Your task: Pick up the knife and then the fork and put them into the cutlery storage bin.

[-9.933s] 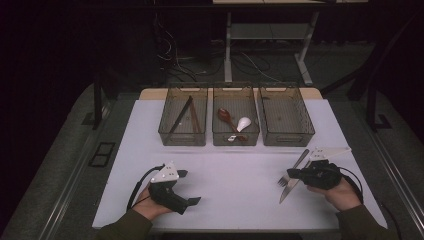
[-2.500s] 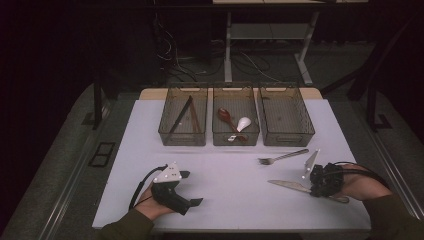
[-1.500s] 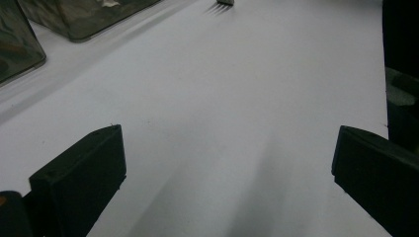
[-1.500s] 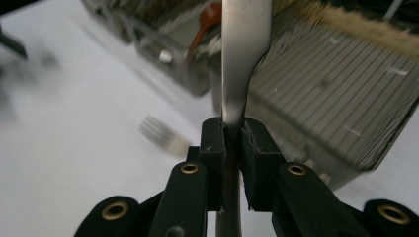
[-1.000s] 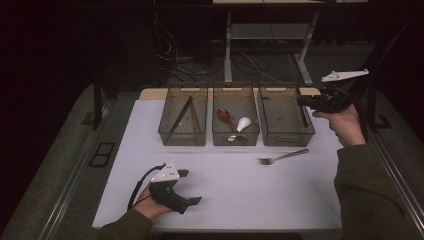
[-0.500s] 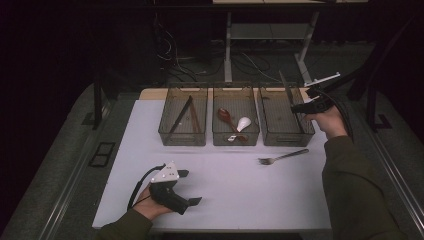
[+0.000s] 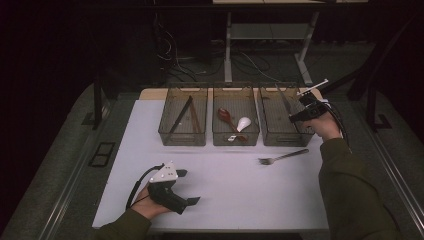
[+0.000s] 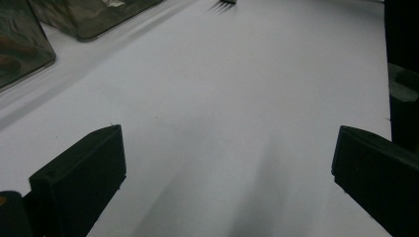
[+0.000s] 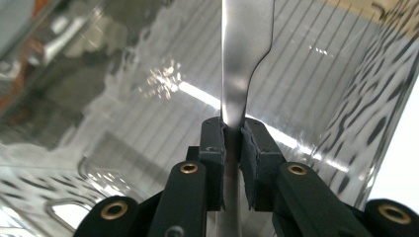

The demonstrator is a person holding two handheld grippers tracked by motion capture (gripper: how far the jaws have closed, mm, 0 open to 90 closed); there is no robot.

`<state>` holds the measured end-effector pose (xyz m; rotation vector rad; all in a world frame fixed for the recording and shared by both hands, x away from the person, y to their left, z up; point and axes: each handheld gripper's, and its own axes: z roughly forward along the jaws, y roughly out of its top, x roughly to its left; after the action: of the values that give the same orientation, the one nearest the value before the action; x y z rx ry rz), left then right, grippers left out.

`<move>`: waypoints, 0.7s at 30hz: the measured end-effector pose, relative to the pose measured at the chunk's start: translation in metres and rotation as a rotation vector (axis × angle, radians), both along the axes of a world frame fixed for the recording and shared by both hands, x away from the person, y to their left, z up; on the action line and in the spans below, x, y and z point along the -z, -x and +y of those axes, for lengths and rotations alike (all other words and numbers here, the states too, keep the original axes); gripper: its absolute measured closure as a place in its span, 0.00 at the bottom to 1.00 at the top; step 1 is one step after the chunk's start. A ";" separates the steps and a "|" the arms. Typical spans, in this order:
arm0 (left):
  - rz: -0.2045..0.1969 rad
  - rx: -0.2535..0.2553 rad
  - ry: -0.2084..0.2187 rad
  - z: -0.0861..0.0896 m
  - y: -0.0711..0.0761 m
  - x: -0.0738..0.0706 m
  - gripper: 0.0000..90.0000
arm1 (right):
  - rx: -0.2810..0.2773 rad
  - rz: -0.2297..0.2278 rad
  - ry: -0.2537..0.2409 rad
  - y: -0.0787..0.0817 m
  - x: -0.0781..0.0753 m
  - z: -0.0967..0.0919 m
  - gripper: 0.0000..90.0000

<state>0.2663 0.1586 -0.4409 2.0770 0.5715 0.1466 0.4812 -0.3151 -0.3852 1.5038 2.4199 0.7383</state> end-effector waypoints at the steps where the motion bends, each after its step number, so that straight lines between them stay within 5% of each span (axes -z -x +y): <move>1: -0.001 0.000 -0.001 0.000 0.000 0.000 0.00 | 0.003 0.005 0.019 0.000 0.002 0.001 0.88; 5: -0.001 0.002 -0.008 0.001 -0.001 0.000 0.00 | 0.006 -0.014 0.022 0.002 0.004 0.001 0.80; 11: -0.002 0.000 -0.006 0.002 -0.001 0.000 0.00 | 0.001 -0.097 -0.066 0.014 -0.010 -0.009 0.71; 18: -0.001 -0.004 -0.005 0.002 -0.001 0.000 0.00 | -0.062 -0.223 -0.146 0.054 -0.030 -0.014 0.97; 21: -0.001 -0.005 -0.006 0.002 -0.001 0.000 0.00 | -0.112 -0.244 -0.145 0.074 -0.031 -0.012 0.99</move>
<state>0.2674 0.1603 -0.4407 2.0813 0.5767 0.1529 0.4074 -0.3269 -0.3539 1.2481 2.3234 1.0736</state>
